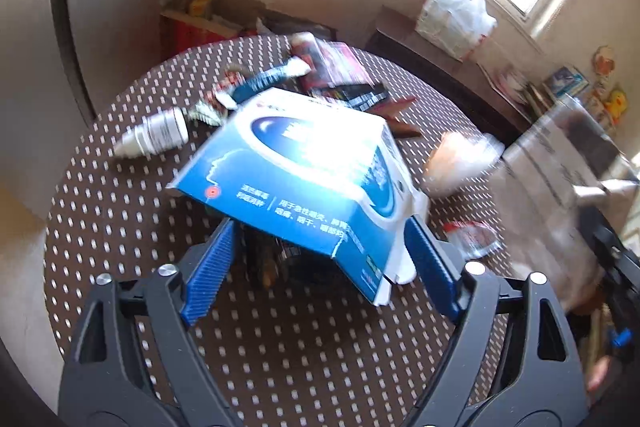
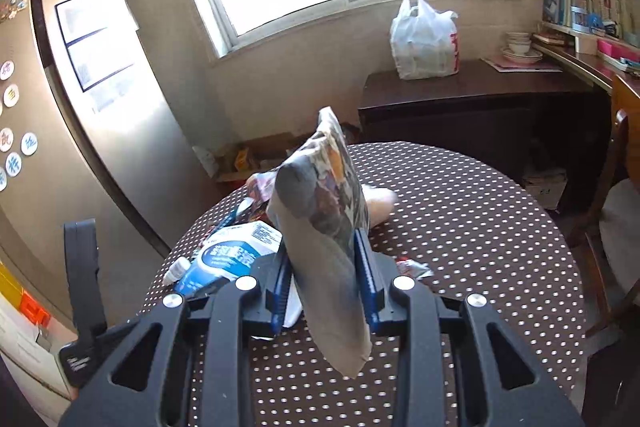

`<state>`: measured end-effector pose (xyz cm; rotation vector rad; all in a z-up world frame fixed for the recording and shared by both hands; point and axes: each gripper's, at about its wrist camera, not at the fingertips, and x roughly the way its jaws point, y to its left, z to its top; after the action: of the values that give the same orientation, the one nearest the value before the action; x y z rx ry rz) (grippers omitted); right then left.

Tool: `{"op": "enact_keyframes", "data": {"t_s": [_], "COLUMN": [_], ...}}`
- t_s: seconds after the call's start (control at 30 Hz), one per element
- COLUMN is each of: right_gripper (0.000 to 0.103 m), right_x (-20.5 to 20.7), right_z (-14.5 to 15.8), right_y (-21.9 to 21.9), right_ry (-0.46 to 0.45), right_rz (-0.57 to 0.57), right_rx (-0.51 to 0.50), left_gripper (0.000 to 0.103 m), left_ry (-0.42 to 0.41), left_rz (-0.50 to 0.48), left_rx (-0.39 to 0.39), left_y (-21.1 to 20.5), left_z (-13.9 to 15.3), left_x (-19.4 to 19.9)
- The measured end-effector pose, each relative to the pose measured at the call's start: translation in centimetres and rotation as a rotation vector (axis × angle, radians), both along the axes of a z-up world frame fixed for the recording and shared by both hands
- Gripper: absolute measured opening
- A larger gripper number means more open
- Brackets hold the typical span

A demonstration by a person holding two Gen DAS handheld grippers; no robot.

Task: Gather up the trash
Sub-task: 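Grasp the grey paper bag with the right tool while the left tool grasps the blue tissue box, then lift the paper bag and tissue box and turn toward the wastebasket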

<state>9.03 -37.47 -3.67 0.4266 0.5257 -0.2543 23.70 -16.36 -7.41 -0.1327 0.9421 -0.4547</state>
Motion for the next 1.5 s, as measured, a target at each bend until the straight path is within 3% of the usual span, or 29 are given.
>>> {"op": "enact_keyframes", "data": {"t_s": [0.03, 0.07, 0.1, 0.13, 0.37, 0.63, 0.83, 1.0, 1.03, 1.1, 1.13, 1.17, 1.23, 1.37, 1.5], "right_gripper": [0.029, 0.029, 0.029, 0.029, 0.029, 0.029, 0.029, 0.029, 0.029, 0.03, 0.03, 0.03, 0.03, 0.031, 0.031], "right_x": [-0.2, -0.3, -0.5, -0.6, -1.0, -0.4, 0.5, 1.6, 1.9, 2.3, 2.5, 2.6, 2.8, 3.3, 3.6], "right_z": [-0.1, -0.2, -0.3, -0.4, -0.9, -0.2, 0.8, 1.3, 1.3, 1.2, 1.1, 0.9, 0.4, -0.6, -1.3], "right_y": [-0.4, -0.6, -0.7, -0.9, -0.8, 0.4, 3.1, 6.4, 6.9, 7.7, 7.9, 8.2, 8.6, 8.9, 9.1], "right_ry": [0.003, 0.006, 0.009, 0.017, 0.019, 0.008, -0.019, -0.031, -0.032, -0.029, -0.025, -0.016, 0.001, 0.031, 0.054], "right_rz": [-0.01, -0.016, -0.02, -0.025, -0.026, 0.007, 0.084, 0.168, 0.18, 0.204, 0.213, 0.218, 0.216, 0.218, 0.219], "right_rx": [0.007, 0.011, 0.009, 0.006, 0.012, -0.001, -0.021, -0.026, -0.028, -0.026, -0.022, -0.022, -0.029, -0.019, -0.026], "left_gripper": [0.05, 0.034, 0.031, 0.02, 0.01, 0.005, 0.004, 0.003, 0.005, 0.026, 0.078, 0.097, 0.097, 0.097, 0.097], "left_ry": [-0.017, -0.021, -0.025, -0.038, -0.188, -0.392, -0.467, -0.463, -0.449, -0.411, -0.401, -0.397, -0.382, -0.232, -0.071], "left_rz": [0.023, 0.015, 0.005, -0.006, -0.026, 0.02, 0.086, 0.098, 0.077, 0.051, 0.056, 0.074, 0.108, 0.126, 0.222], "left_rx": [0.052, 0.052, 0.035, 0.013, -0.023, 0.033, 0.043, 0.045, 0.043, 0.042, 0.049, 0.055, 0.064, 0.037, -0.081], "left_y": [-0.5, -0.6, -0.6, -0.5, 0.1, 2.0, 5.5, 8.5, 9.1, 10.0, 10.6, 11.0, 11.6, 12.2, 12.7], "left_z": [-0.2, -0.3, -0.3, 0.0, 2.8, 6.9, 8.7, 9.2, 9.0, 8.1, 7.6, 7.0, 5.7, 2.5, -0.8], "left_x": [0.1, 0.0, -0.1, -0.4, -2.7, -6.0, -7.0, -7.4, -7.5, -7.6, -7.7, -7.6, -7.4, -5.7, -3.0]}}
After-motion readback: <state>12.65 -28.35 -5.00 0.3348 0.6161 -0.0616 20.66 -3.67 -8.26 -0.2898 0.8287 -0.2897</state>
